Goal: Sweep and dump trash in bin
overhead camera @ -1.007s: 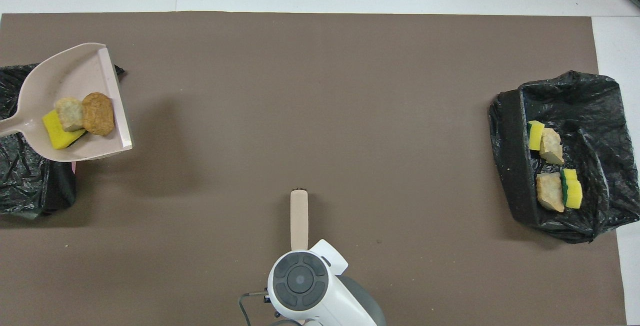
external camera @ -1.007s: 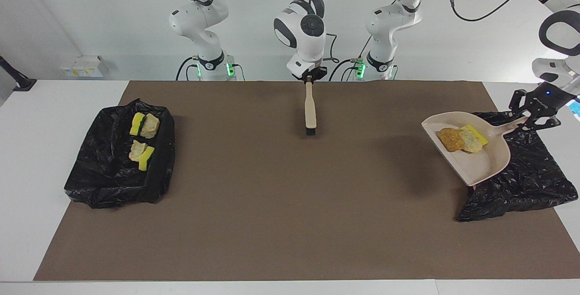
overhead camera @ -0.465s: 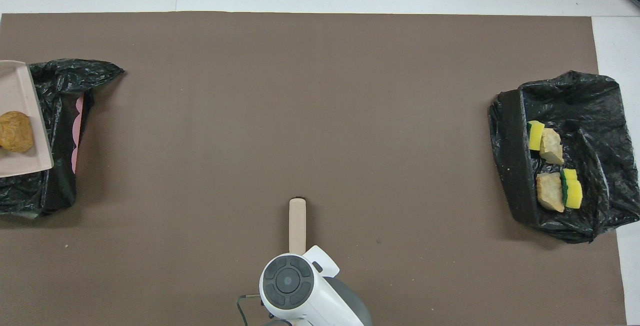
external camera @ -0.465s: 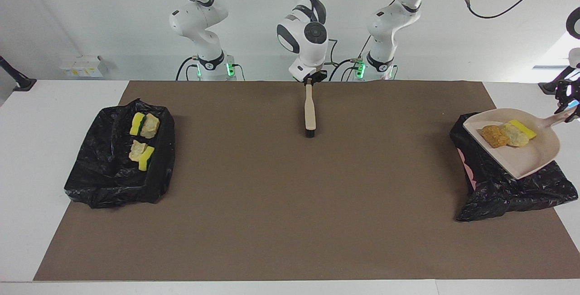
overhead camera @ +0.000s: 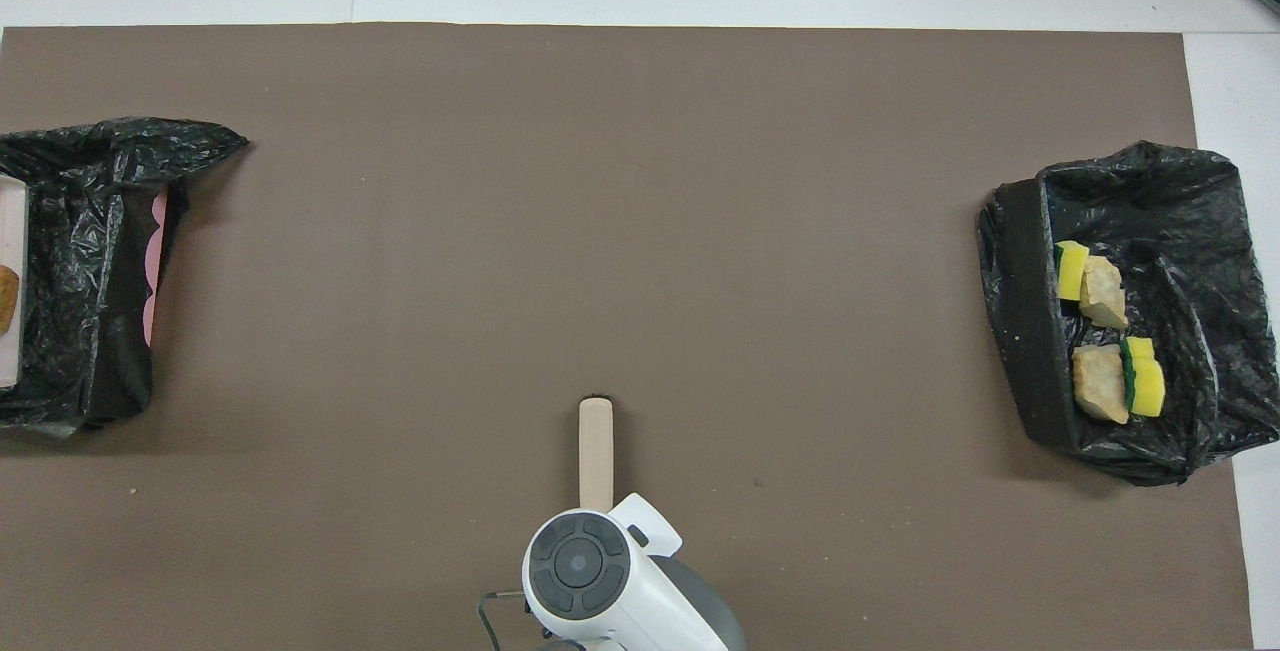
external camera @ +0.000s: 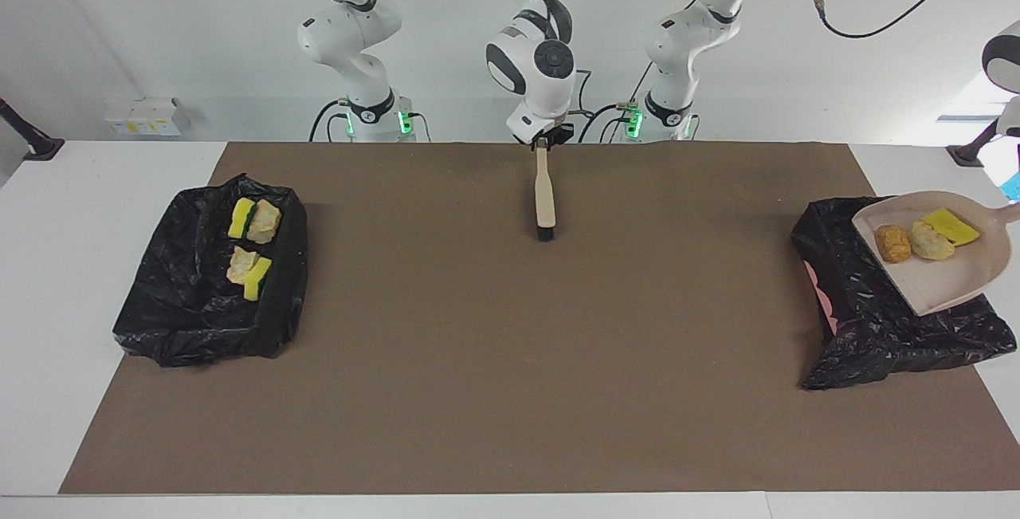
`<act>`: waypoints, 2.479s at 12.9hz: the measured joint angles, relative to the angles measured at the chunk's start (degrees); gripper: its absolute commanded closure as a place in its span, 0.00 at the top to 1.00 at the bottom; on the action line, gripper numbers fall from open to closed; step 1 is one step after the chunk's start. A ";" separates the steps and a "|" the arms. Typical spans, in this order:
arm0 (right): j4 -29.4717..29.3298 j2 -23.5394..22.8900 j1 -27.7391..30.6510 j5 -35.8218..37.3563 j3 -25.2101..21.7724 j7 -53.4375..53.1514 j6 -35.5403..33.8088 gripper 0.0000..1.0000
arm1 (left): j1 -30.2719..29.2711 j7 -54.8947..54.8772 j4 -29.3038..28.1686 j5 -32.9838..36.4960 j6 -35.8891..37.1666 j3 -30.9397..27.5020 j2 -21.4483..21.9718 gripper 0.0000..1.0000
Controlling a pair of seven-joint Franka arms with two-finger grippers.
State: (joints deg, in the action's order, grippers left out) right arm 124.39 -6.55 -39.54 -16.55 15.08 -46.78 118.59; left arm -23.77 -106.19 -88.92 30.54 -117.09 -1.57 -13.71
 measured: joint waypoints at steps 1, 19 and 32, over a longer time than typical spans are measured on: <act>-0.03 0.00 0.05 0.00 -0.05 0.00 0.08 0.50 | 1.24 1.70 0.00 3.56 0.00 0.02 0.00 0.00; -16.81 12.98 31.95 9.06 -1.73 15.61 -10.29 1.00 | 15.42 18.20 -0.29 12.16 13.53 0.84 6.16 0.00; -37.69 3.23 47.00 17.78 -2.79 36.34 -30.92 1.00 | 28.69 72.21 -15.99 -21.65 18.10 1.25 15.44 0.00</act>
State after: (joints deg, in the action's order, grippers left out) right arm 86.70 -3.33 7.46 1.23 12.28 -10.44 87.68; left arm 4.92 -33.98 -104.91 8.90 -98.99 -0.32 1.73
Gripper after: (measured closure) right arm 0.000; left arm 0.678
